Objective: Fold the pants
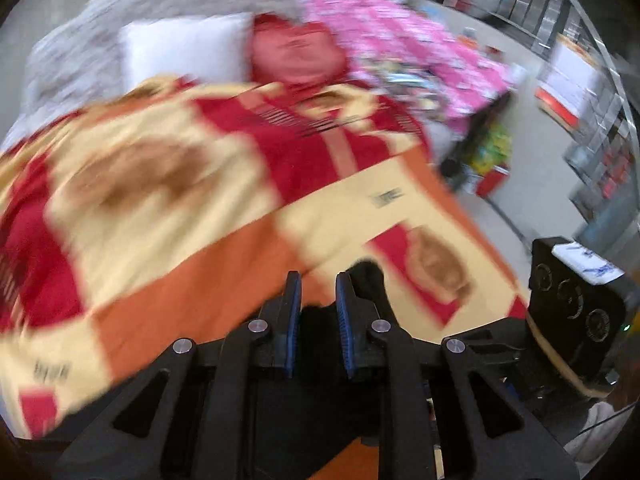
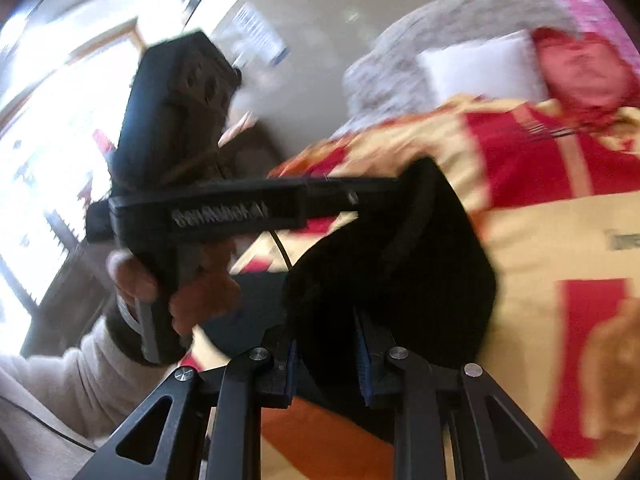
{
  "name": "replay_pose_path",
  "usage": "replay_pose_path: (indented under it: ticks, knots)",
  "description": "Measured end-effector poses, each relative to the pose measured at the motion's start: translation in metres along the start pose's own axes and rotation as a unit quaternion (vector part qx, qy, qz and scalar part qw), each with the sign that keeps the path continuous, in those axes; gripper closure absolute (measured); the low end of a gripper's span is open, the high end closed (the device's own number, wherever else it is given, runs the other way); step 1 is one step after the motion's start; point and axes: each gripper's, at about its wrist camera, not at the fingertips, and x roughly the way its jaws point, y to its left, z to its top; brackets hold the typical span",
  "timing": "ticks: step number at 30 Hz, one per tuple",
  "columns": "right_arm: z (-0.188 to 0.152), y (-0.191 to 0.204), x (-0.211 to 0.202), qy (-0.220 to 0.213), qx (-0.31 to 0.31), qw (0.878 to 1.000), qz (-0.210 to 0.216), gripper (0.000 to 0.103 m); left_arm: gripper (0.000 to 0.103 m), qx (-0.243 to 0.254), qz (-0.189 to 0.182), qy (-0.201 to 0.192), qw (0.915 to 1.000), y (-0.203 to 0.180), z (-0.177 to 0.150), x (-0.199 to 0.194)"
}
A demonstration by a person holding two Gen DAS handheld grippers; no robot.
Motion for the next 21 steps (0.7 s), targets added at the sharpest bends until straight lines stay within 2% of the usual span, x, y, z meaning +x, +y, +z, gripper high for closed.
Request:
replay_pose_path:
  ticks: [3,5,6,8,10,12,14,18,21]
  knots:
    - [-0.017,0.009,0.061,0.077,0.002,0.997,0.031,0.077,0.087,-0.049,0.053,0.017,0.9972,0.038,-0.037,-0.006]
    - [-0.03,0.013,0.088,0.132,-0.008,0.991,0.016,0.073,0.087,-0.081,0.069,0.026,0.994,0.057,-0.055,-0.011]
    - [-0.033,0.018,0.09,0.138,-0.023,0.99,0.01,0.072,0.086,-0.093,0.07,0.025,0.9928,0.063,-0.062,-0.013]
    - [-0.031,0.026,0.075,0.137,-0.034,0.99,0.025,0.059,0.086,-0.107,0.068,0.019,0.9918,0.067,-0.073,-0.02]
    - [-0.023,0.027,0.052,0.117,-0.034,0.992,0.03,0.054,0.083,-0.107,0.066,0.01,0.992,0.064,-0.081,-0.026]
    - [-0.016,0.019,0.027,0.086,-0.027,0.996,-0.002,0.054,0.077,-0.109,0.061,0.006,0.9921,0.058,-0.084,-0.03]
    - [-0.005,-0.004,0.014,0.06,0.001,0.997,-0.058,0.054,0.077,-0.11,0.048,-0.004,0.9928,0.047,-0.081,-0.029]
    - [0.003,-0.033,0.021,0.057,0.012,0.985,-0.164,0.054,0.071,-0.114,0.016,-0.015,0.9933,0.025,-0.075,-0.022]
    - [0.013,-0.044,0.043,0.071,0.006,0.981,-0.18,0.056,0.071,-0.106,0.027,-0.008,0.9939,0.014,-0.074,-0.009]
